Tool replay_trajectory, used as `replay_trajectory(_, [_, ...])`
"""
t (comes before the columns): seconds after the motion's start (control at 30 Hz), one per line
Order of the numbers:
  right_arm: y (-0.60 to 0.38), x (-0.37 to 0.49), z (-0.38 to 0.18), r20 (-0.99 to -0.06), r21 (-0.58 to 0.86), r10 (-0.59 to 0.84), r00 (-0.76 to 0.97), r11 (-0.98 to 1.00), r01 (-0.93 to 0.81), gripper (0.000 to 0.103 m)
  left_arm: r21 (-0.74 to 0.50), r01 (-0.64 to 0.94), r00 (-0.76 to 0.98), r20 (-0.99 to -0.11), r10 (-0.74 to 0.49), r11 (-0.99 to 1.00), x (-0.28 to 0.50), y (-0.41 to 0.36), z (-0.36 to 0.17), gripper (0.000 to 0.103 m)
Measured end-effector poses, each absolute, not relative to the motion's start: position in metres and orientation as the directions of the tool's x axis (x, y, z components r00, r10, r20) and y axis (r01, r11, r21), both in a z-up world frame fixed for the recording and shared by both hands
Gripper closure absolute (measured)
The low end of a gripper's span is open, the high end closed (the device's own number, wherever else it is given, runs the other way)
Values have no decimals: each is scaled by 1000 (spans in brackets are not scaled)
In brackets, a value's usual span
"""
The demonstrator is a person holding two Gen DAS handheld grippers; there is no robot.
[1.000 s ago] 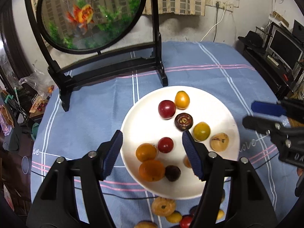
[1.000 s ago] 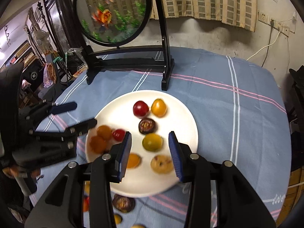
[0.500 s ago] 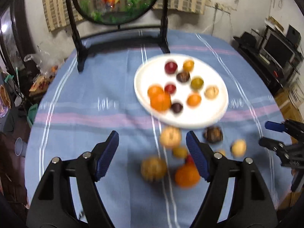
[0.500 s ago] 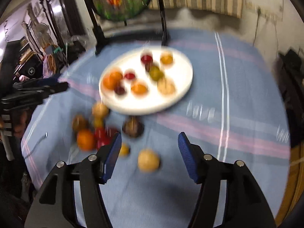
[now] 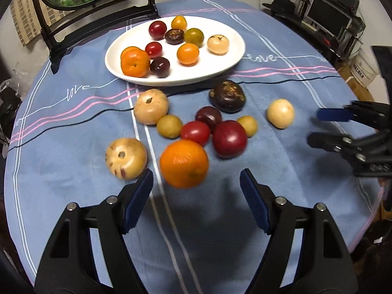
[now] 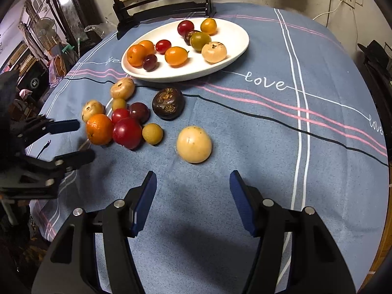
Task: Organize fruits
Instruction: 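Move both grippers back to the fruit pile, then grasp a pale pepino with the right gripper while the left grasps an orange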
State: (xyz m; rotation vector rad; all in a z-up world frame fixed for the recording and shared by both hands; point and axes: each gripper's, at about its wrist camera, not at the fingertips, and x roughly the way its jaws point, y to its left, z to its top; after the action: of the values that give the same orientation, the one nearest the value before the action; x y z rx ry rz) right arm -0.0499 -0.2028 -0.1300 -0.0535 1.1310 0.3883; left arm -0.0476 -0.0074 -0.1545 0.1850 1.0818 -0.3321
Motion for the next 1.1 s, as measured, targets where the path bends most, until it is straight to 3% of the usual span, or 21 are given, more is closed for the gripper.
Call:
replay_trajectory(0.4, [-202, -34, -143, -900, 136, 258, 351, 932, -335, 41, 16, 401, 411, -897, -164, 916, -23, -12, -169, 28])
replay_trajectory(0.43, [-200, -29, -145, -903, 130, 252, 348, 932, -339, 41, 15, 395, 402, -902, -158, 918, -21, -13, -172, 36])
replay_trajectory(0.47, [-198, -25, -146, -904, 125, 249, 347, 931, -343, 41, 9, 389, 388, -909, -155, 921, -20, -12, -175, 57])
replay_trajectory(0.57, [-188, -14, -150, -911, 104, 238, 337, 923, -370, 41, -52, 355, 357, -915, -187, 933, -14, -6, -181, 57])
replay_trajectory(0.77, [-173, -2, -159, -925, 75, 215, 314, 912, -403, 41, -52, 350, 358, -915, -185, 935, -12, -7, -181, 57])
replay_trajectory(0.87, [-169, 0, -162, -929, 19, 169, 330, 911, -412, 58, -57, 341, 357, -915, -185, 938, -10, -7, -182, 57])
replay_trajectory(0.9, [-169, 1, -161, -929, 25, 175, 327, 910, -415, 67, -56, 340, 358, -915, -184, 939, -10, -7, -182, 57])
replay_trajectory(1.1, [-176, -6, -150, -919, 89, 231, 320, 912, -400, 67, -60, 330, 376, -907, -190, 942, -14, -5, -174, 57])
